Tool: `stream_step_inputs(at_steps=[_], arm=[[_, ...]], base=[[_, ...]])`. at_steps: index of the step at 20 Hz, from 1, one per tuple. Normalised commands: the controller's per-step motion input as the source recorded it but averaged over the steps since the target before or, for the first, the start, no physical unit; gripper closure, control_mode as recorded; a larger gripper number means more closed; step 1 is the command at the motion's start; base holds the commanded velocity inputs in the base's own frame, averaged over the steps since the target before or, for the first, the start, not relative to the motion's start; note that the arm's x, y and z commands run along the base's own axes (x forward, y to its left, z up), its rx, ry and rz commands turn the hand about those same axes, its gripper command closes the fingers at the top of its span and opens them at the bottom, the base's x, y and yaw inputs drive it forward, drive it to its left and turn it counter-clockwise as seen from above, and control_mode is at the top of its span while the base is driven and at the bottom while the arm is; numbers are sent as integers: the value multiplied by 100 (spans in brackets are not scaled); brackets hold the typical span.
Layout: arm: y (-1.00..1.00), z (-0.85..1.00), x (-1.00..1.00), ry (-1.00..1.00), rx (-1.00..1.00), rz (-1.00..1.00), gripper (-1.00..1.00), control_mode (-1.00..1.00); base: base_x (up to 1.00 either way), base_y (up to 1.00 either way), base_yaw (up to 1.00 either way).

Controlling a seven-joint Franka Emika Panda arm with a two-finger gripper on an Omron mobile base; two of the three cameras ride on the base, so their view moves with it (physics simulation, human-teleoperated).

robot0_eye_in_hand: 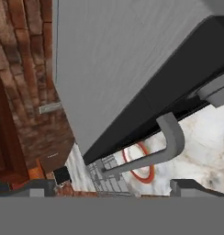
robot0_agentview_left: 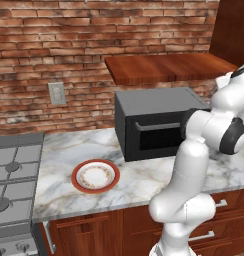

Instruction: Pick up the bagel from the plate, place it on the toaster oven rack, close the door, and set the timer.

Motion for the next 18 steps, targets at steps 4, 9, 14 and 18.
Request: stream_step_inputs(at_steps=[4,9,14,18], arm=[[1,-17,-33,-34,-15,-1,-100,-100],[21,-35,-23,-33,-23,0,-100,-100],[48,-54,-22,-31,-31,0,-100,-100],[45,-38,-39,-36,-31,0,-100,-100]], base=[[0,0,0],[0,0,0],[0,0,0],[0,0,0]])
